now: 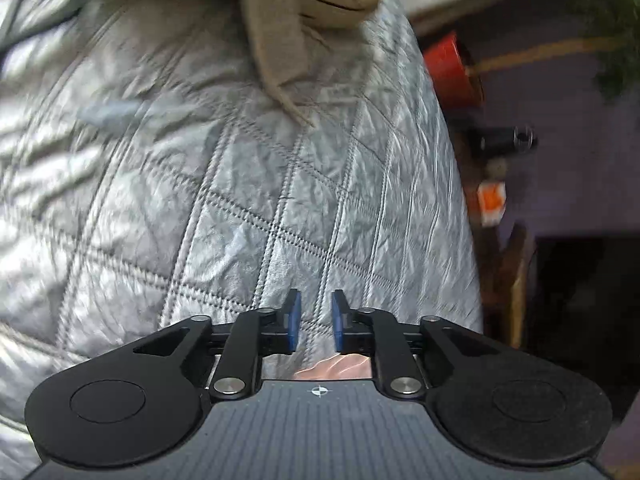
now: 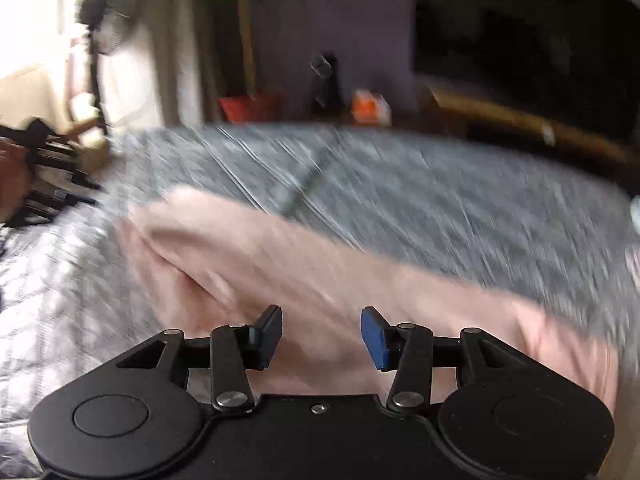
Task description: Fold clothes
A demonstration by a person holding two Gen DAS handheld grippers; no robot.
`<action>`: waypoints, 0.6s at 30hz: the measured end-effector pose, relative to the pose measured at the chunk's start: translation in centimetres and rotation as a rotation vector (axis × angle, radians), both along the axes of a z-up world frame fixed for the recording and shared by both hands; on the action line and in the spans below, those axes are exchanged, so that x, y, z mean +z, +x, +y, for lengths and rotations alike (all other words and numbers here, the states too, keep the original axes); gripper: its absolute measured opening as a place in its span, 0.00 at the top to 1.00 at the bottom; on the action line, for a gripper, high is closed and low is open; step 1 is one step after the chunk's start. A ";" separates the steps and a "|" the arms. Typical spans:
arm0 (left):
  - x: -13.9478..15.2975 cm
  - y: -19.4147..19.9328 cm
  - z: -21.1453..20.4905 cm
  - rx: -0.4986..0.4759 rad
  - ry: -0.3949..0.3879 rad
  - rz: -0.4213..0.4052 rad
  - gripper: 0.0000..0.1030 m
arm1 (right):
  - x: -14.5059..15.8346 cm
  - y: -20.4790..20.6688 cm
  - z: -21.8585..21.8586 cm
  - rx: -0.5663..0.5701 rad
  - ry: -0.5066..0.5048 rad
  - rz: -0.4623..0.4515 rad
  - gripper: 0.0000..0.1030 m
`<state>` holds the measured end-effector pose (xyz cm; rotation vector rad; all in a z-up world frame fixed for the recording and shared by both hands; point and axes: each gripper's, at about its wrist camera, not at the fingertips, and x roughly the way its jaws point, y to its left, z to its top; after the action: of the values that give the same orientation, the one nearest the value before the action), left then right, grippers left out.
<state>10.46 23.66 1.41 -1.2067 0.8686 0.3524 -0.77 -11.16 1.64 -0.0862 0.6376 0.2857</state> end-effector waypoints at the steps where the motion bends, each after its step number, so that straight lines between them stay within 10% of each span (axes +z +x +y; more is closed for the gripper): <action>1: 0.5 0.1 0.0 -0.020 0.031 0.001 0.75 | 0.4 -0.1 1.0 0.037 -0.016 -0.017 0.58; 7: 2.4 -0.8 1.8 0.001 0.077 -0.029 0.53 | 1.6 3.3 8.9 0.251 -0.071 -0.022 0.58; 18: 3.0 -2.8 5.9 0.034 0.002 -0.066 0.53 | -1.3 9.9 19.0 0.433 -0.333 0.019 0.61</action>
<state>7.65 29.52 4.45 -1.2258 0.7917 0.3389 9.11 7.81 0.39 -0.5458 0.6780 0.5968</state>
